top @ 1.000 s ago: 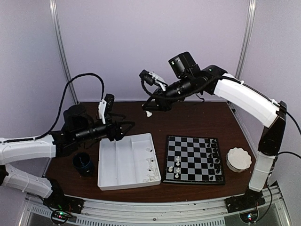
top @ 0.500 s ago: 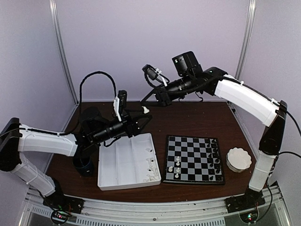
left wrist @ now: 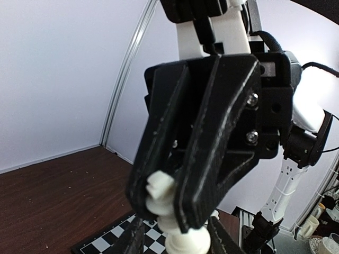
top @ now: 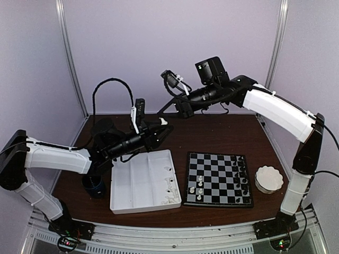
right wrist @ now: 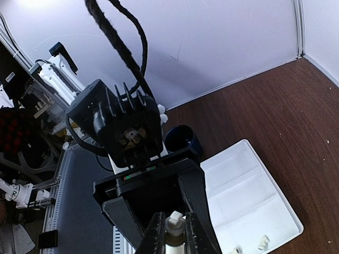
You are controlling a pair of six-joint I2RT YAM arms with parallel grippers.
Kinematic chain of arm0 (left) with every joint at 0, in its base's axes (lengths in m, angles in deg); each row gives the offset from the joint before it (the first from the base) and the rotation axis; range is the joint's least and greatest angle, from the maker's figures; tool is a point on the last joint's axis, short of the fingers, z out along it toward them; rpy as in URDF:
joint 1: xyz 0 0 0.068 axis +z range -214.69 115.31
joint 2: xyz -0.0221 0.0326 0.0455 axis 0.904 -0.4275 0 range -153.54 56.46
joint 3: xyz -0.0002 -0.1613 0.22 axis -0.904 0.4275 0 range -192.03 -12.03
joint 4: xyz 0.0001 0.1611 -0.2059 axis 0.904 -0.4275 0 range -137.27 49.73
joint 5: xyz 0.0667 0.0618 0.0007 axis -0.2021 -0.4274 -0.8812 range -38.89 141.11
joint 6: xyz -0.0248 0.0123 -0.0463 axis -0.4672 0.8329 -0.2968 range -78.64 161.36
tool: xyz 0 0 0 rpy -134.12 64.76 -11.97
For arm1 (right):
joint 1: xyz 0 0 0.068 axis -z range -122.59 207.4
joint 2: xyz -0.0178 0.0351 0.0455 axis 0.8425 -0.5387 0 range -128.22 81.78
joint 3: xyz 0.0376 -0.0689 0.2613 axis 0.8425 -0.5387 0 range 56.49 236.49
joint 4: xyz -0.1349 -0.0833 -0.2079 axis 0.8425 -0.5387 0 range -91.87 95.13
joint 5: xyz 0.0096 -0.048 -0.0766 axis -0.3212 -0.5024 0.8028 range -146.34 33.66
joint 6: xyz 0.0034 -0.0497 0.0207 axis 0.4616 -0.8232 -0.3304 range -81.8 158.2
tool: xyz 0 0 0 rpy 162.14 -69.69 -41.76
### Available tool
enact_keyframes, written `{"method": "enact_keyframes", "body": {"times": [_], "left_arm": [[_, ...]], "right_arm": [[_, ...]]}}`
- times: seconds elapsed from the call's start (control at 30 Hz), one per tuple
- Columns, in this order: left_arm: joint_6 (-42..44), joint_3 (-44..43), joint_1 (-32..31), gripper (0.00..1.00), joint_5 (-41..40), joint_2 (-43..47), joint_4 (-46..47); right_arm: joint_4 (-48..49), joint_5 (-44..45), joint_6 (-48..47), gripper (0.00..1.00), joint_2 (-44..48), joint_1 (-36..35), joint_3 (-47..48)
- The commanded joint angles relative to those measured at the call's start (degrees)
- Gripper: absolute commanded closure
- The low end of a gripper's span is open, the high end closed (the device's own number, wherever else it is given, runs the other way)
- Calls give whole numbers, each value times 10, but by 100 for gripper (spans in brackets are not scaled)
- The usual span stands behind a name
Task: Set up the chess pieces on the board
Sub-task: Pass from the right arm to the left, then pass from the left arm to the right
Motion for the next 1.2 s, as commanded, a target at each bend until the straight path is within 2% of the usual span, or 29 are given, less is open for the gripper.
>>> {"method": "enact_keyframes", "body": {"times": [0.0, 0.13, 0.23, 0.43, 0.53, 0.63, 0.87, 1.03, 1.17], "left_arm": [[-6, -20, 1, 59, 9, -3, 36], [-8, -20, 2, 59, 10, 0, 43], [-8, -25, 2, 67, 15, 0, 35], [-11, -27, 2, 74, 18, -4, 27], [-9, -28, 2, 82, 20, -5, 18], [2, -32, 2, 87, 24, -3, -5], [127, -58, 3, 93, 40, 38, -206], [236, -85, 2, 96, 47, 66, -373], [284, -112, 1, 97, 70, 73, -465]], "right_arm": [[12, -11, 4, 92, 24, -1, -13], [13, -11, 4, 92, 27, -1, -18], [13, -10, 4, 92, 29, -1, -18], [4, -2, -9, 92, 34, 1, -12], [-2, 0, -15, 91, 39, 2, -10], [-12, -4, -23, 87, 47, 9, -12], [-106, -23, -119, 60, 89, 61, -24], [-276, 40, -264, 58, 73, 74, 21], [-348, 41, -297, 59, 41, 69, 34]]}}
